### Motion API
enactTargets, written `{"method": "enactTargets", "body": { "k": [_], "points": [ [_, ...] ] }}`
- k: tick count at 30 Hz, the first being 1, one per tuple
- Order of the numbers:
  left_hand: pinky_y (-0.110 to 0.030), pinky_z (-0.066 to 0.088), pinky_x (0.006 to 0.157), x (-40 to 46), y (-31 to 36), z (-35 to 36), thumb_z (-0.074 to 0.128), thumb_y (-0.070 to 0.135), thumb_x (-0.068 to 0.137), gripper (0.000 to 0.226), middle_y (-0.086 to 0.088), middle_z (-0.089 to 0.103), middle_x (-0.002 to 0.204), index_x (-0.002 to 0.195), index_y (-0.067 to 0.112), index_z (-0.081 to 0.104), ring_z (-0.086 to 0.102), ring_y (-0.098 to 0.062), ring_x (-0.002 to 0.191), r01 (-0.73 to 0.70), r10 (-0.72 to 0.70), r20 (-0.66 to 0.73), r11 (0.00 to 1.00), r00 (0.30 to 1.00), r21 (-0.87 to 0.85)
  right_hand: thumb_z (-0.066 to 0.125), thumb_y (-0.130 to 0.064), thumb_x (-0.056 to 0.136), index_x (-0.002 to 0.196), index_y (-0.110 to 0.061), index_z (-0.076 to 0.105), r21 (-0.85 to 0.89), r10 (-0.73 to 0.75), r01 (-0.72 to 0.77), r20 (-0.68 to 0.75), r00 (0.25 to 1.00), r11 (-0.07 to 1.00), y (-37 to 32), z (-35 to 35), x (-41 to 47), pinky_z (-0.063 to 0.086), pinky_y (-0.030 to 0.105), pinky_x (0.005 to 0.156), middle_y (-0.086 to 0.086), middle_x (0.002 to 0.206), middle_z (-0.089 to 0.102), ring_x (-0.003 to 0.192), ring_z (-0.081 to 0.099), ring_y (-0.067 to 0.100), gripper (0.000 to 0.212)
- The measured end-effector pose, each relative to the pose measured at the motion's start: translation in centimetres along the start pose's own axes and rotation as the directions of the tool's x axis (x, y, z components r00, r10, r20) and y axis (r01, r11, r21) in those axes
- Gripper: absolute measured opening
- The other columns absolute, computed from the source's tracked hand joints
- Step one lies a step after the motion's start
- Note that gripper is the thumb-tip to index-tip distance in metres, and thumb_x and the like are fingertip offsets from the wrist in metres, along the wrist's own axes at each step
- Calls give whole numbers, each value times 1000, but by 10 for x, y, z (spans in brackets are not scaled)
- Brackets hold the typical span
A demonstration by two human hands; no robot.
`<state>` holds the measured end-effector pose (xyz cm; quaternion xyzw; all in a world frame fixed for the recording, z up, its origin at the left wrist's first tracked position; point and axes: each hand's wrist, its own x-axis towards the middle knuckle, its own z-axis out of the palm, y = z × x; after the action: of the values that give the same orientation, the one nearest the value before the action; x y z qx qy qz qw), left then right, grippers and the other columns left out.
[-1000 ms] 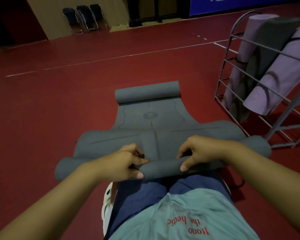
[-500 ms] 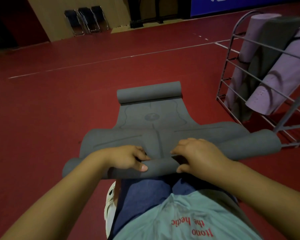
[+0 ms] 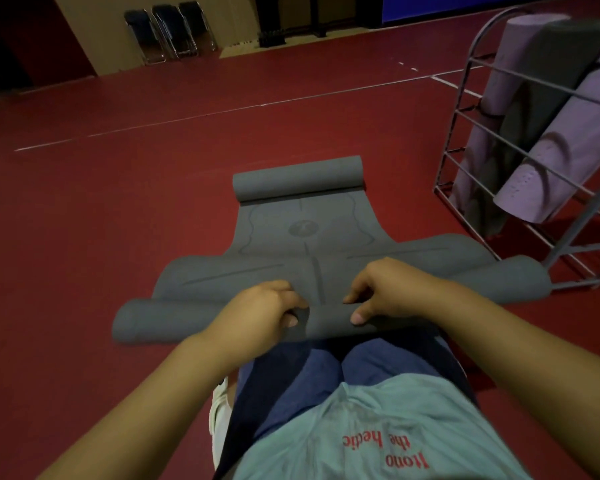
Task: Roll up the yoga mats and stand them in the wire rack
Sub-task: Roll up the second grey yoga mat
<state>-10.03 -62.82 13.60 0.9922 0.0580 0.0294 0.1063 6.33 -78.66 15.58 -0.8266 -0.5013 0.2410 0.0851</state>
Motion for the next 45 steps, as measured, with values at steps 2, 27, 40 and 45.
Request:
{"method": "enactTargets", "body": {
  "k": [2, 27, 40, 45],
  "points": [
    [-32, 46, 87, -3, 2, 1, 54, 23, 88, 29, -2, 63, 113, 115, 18, 66, 59, -25, 106, 31, -31, -60, 999, 998, -16, 77, -33, 76, 115, -24, 69, 43, 8, -9, 31, 999, 999, 1, -4, 4, 38, 18, 76, -6, 111, 69, 93, 60, 6, 41],
    [-22, 41, 84, 48, -15, -25, 69, 25, 85, 26, 3, 68, 110, 110, 16, 71, 59, -9, 99, 199, -134, 351, 967, 927, -157, 72, -37, 80, 126, -23, 59, -97, -59, 35, -255, 965, 995, 0, 17, 1, 42, 28, 93, -1, 126, 58, 117, 53, 19, 50],
    [-37, 46, 68, 24, 11, -1, 53, 19, 89, 18, -8, 59, 98, 95, 11, 68, 60, -32, 88, 49, -29, -120, 984, 992, 172, 79, -29, 75, 114, -21, 69, 88, 50, -49, -10, 999, 995, 3, -17, 26, 45, 23, 87, -5, 113, 68, 100, 62, 10, 41],
    [-35, 42, 82, 23, 13, 9, 65, 36, 83, 39, -10, 56, 113, 111, 10, 60, 55, -31, 102, 89, -81, -46, 968, 996, 233, 80, -33, 73, 112, -21, 70, 91, 60, -67, 81, 995, 994, 4, -30, 40, 47, 28, 92, -6, 111, 68, 99, 61, 11, 42]
  ]
}}
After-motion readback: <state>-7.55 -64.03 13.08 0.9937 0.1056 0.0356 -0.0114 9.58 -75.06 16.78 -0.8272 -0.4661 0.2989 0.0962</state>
